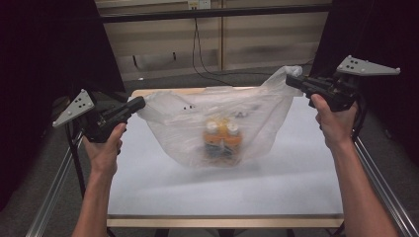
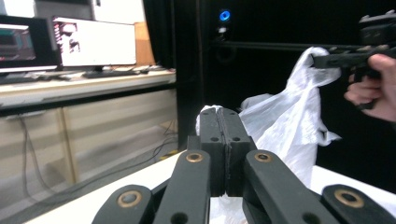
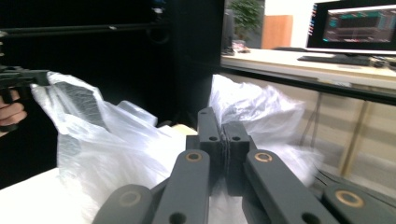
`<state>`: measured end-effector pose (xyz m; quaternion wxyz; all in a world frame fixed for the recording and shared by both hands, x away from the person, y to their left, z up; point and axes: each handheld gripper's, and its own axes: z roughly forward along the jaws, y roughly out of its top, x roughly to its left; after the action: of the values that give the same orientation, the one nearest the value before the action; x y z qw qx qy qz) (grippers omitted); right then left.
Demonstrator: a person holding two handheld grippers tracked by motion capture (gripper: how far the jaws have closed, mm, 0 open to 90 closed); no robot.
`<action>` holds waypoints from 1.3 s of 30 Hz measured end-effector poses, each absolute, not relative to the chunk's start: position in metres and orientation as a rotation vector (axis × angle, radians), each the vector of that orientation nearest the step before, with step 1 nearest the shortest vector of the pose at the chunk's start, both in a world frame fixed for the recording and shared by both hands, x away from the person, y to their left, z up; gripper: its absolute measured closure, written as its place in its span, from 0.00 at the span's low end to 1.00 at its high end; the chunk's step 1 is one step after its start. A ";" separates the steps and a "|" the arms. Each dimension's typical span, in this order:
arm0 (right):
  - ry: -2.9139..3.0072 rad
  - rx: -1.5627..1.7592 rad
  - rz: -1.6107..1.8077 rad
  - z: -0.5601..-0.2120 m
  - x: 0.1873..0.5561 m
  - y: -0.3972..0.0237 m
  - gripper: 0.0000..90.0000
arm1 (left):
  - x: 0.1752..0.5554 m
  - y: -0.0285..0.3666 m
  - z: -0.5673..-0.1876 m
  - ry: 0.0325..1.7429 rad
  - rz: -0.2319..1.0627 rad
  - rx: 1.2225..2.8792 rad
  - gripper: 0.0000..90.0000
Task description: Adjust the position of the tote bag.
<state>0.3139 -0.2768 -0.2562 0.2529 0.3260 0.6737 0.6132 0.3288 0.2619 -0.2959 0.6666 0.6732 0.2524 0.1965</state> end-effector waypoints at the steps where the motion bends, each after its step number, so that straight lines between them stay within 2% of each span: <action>1: 1.829 0.906 1.657 -0.258 0.315 -0.279 0.99 | 0.331 0.264 -0.301 0.585 0.436 1.525 1.00; 13: 1.864 1.012 1.610 -0.294 0.323 -0.284 0.99 | 0.340 0.262 -0.324 0.604 0.375 1.631 1.00; 26: 1.856 1.161 1.546 -0.339 0.305 -0.312 0.99 | 0.355 0.278 -0.353 0.724 0.343 1.690 1.00; 39: 1.947 1.255 1.394 -0.379 0.295 -0.309 0.99 | 0.361 0.279 -0.381 0.765 0.270 1.806 1.00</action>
<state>0.2952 -0.3090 -0.3791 0.2173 0.4533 0.7030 0.5031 0.3610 0.2786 -0.3814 0.5488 0.7626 0.3228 0.1141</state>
